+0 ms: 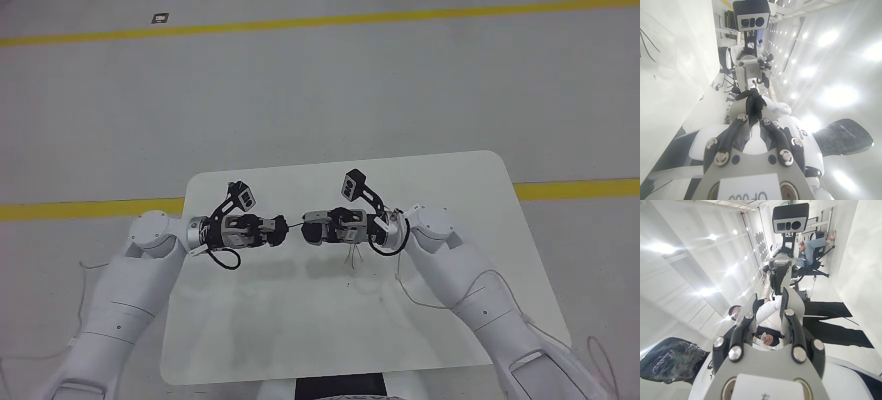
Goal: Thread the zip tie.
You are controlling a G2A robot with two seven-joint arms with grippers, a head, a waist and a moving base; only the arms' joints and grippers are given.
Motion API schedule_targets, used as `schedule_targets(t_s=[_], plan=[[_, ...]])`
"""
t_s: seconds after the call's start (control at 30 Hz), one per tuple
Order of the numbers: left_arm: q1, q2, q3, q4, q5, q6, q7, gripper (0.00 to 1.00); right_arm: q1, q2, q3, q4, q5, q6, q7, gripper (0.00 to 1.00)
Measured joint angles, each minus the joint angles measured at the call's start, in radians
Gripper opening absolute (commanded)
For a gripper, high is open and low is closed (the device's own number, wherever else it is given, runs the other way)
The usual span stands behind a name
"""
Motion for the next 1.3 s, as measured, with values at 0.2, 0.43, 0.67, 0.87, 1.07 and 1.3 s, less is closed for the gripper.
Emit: schedule_targets(t_s=[0.2, 0.43, 0.67, 0.87, 1.07, 1.3], plan=[[0.000, 0.000, 0.000, 0.000, 0.000, 0.000, 0.000, 0.00, -0.002, 0.005, 0.005, 0.001, -0.010, -0.003, -0.005, 0.15], [0.000, 0.000, 0.000, 0.000, 0.000, 0.000, 0.000, 0.00, -0.004, 0.013, 0.018, -0.003, -0.016, -0.002, -0.003, 0.14], [0.000, 0.000, 0.000, 0.000, 0.000, 0.000, 0.000, 0.00, -0.004, 0.016, 0.014, -0.006, -0.019, 0.002, -0.002, 0.12], [0.000, 0.000, 0.000, 0.000, 0.000, 0.000, 0.000, 0.00, 0.002, 0.016, 0.007, -0.001, -0.016, 0.000, -0.002, 0.12], [0.000, 0.000, 0.000, 0.000, 0.000, 0.000, 0.000, 0.00, 0.007, 0.016, 0.000, 0.002, -0.010, -0.006, -0.005, 0.09], [0.000, 0.000, 0.000, 0.000, 0.000, 0.000, 0.000, 0.00, 0.013, 0.015, -0.010, 0.009, -0.005, -0.006, -0.005, 0.00]])
